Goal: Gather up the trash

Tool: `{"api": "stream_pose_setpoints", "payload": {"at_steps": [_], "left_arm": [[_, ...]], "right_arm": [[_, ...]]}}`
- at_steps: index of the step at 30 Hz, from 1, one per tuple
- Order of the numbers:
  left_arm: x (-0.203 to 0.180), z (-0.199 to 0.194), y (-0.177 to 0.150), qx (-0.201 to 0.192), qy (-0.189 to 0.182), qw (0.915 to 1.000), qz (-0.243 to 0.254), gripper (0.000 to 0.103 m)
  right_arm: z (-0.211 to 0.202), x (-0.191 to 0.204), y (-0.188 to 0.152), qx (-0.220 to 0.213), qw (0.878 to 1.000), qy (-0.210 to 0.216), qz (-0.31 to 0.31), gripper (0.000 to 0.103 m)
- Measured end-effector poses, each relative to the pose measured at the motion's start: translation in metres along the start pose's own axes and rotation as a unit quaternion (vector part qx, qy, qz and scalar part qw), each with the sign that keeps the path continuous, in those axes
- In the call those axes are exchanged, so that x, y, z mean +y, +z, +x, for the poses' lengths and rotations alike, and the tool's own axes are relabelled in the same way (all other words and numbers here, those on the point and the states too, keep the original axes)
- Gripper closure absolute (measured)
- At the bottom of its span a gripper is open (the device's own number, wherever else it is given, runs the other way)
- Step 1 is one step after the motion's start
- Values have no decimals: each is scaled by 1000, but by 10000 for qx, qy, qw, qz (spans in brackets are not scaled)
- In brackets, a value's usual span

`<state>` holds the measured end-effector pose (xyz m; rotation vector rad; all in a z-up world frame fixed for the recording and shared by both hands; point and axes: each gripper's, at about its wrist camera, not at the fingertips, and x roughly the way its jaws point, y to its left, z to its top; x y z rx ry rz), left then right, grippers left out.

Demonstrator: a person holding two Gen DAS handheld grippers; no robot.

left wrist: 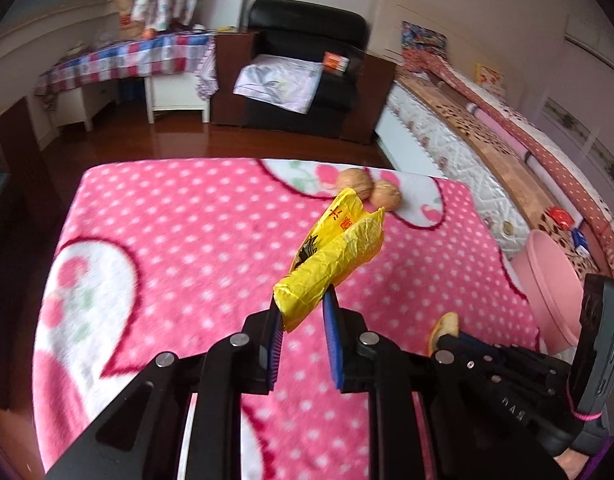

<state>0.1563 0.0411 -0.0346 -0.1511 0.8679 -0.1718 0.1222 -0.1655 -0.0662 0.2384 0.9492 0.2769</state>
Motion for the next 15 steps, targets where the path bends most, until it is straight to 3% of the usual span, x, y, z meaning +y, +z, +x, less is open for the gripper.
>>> {"api": "stream_pose_setpoints", "payload": {"at_steps": [8,15], "left_arm": [[13,-8,-26,246,115,9987,-432,85],[3,-16,-36,292,153,9984,-455,85]], "right_arm": [[0,0,0,-3,10000,3,0,94],[-3,0,-1,46,10000,54,40,94]]}}
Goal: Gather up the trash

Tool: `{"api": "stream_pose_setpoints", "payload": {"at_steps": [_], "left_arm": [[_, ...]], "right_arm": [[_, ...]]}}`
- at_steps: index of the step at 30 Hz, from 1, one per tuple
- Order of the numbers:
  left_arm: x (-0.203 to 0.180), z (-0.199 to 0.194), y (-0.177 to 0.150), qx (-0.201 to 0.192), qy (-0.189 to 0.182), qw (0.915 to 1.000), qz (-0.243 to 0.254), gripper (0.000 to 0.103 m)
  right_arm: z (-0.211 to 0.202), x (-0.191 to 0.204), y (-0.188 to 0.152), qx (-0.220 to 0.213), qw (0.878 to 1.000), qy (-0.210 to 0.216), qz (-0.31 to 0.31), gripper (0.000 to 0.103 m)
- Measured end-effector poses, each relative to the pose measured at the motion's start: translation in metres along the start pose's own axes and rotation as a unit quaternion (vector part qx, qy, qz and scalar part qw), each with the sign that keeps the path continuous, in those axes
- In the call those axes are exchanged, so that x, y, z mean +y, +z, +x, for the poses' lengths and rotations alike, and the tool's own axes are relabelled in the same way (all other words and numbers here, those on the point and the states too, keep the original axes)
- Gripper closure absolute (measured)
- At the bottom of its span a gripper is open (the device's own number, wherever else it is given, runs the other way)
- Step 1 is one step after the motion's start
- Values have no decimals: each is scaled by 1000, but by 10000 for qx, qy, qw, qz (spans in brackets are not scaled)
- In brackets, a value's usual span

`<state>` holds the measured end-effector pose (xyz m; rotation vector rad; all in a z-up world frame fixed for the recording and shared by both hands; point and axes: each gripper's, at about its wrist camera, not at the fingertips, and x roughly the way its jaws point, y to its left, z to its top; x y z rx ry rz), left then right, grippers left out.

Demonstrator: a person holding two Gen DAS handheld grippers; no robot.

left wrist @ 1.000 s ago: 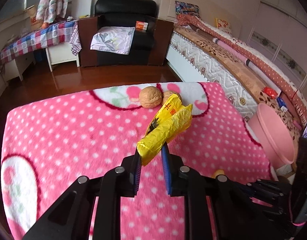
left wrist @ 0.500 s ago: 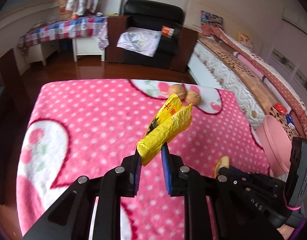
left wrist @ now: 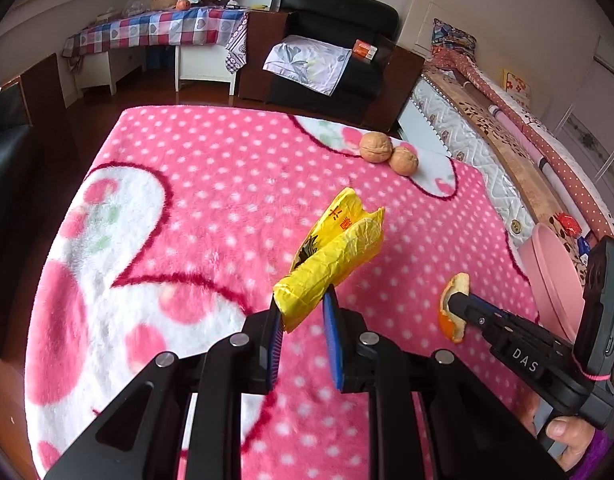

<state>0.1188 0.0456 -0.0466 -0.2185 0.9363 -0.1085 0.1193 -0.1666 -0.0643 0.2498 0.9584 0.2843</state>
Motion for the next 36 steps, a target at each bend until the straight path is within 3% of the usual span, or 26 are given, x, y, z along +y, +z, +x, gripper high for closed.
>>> {"api": "stream_pose_setpoints", "payload": {"at_steps": [17,36], "left_arm": [[-51,-11,-2,-25,-187,9995,250,85],[-131,-15,0,-73,-555,9945,884,85]], "right_arm": [[-62,-26,-2,-354,9993,144,-32,94],[-120,-93,-2,-991,9934,-251,523,94]]}}
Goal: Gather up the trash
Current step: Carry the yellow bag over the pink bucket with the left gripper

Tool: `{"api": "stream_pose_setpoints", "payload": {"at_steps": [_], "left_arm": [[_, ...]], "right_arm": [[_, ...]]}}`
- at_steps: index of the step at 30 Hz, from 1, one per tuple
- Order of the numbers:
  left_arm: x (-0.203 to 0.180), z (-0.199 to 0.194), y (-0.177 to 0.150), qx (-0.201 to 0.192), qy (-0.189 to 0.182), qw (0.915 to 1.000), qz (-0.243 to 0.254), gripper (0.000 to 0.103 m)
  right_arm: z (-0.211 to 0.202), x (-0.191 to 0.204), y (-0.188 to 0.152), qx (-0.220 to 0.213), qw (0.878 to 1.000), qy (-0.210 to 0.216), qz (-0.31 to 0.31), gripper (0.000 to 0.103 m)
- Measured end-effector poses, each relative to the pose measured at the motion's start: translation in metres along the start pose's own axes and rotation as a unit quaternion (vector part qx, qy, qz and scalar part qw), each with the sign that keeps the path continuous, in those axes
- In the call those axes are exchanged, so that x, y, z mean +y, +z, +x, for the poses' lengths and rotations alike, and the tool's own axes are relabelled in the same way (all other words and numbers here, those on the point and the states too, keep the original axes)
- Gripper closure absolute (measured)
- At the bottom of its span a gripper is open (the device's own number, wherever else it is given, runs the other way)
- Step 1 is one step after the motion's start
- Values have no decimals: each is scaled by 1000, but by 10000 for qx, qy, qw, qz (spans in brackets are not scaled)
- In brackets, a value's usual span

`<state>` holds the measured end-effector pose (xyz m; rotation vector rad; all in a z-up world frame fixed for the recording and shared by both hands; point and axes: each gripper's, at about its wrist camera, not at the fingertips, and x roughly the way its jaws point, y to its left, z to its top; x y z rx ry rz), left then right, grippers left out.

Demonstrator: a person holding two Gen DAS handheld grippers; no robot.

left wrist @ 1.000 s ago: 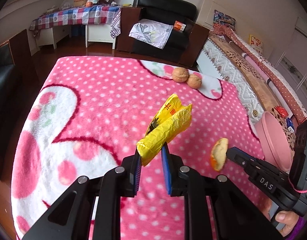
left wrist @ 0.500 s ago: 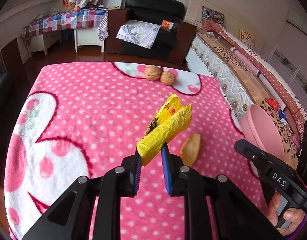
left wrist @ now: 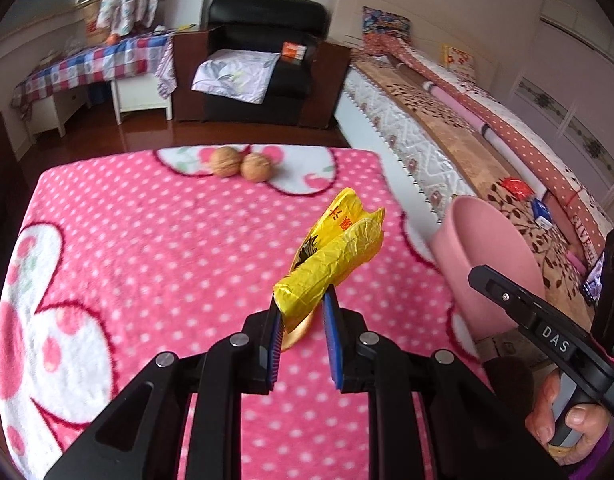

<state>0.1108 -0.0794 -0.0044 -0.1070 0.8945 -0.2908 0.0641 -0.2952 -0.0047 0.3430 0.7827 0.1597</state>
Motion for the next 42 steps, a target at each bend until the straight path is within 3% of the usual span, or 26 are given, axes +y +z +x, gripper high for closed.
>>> {"api": "stream_pose_setpoints", "payload": {"at_steps": [25,42], "left_arm": [[-123,36,28,54,-492,9949,880,85],[-180,77,28,370,-684,9886,1287,85]], "right_arm": [[-47,-111,13,-671,9900,-789,955,94],[-56,-163,4,-729,9821,-1037,1390,94]]}}
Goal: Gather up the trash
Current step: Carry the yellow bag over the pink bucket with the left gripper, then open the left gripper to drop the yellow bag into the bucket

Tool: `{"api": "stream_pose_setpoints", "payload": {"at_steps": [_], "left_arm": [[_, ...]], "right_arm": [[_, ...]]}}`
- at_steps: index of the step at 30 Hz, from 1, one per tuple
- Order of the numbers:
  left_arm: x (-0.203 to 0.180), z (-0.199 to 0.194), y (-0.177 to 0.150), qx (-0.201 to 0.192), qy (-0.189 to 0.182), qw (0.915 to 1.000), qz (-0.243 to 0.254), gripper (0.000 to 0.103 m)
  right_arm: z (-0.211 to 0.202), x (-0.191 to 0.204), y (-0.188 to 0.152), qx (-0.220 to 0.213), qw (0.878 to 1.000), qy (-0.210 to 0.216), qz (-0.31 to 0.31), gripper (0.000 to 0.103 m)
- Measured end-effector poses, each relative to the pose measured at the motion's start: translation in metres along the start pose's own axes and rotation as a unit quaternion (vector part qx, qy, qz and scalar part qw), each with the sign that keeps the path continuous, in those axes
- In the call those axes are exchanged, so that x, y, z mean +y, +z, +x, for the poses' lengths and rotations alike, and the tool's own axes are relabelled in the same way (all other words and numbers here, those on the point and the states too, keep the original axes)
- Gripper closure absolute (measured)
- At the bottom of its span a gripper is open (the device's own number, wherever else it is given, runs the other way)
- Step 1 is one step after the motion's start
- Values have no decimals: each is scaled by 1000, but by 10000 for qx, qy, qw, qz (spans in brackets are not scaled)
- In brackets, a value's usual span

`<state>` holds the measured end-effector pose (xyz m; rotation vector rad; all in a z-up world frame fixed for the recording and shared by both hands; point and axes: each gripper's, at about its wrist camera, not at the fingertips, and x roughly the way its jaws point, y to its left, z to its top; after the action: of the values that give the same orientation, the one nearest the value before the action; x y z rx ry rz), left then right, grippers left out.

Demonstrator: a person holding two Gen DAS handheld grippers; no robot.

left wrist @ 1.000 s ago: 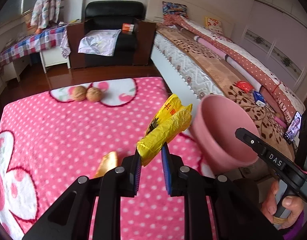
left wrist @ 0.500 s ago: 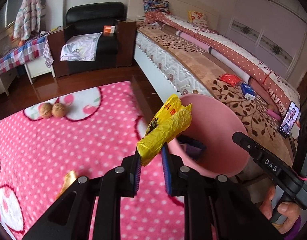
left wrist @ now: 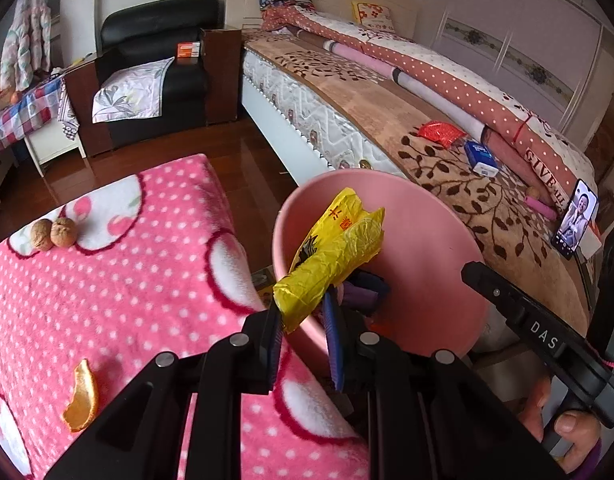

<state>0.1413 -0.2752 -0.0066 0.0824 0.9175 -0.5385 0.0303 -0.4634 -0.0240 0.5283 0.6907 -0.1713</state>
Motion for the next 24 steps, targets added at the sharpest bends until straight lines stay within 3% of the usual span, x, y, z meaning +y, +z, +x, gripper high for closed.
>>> {"api": "stream_pose_setpoints", "payload": {"at_steps": [10,21,24], "left_arm": [[-24,22,3,121,12,9998,173,83],[-37,20,6,-54,-226,9993,303,82],[-37,17,6,-99,-261,9990,335,74]], "right_arm": [[0,-17,-1,30,9998,41,205,94],[-4,-14,-5,70,9999,43,130,94],[-6,-12,-5,75,9999,68,121,94]]}}
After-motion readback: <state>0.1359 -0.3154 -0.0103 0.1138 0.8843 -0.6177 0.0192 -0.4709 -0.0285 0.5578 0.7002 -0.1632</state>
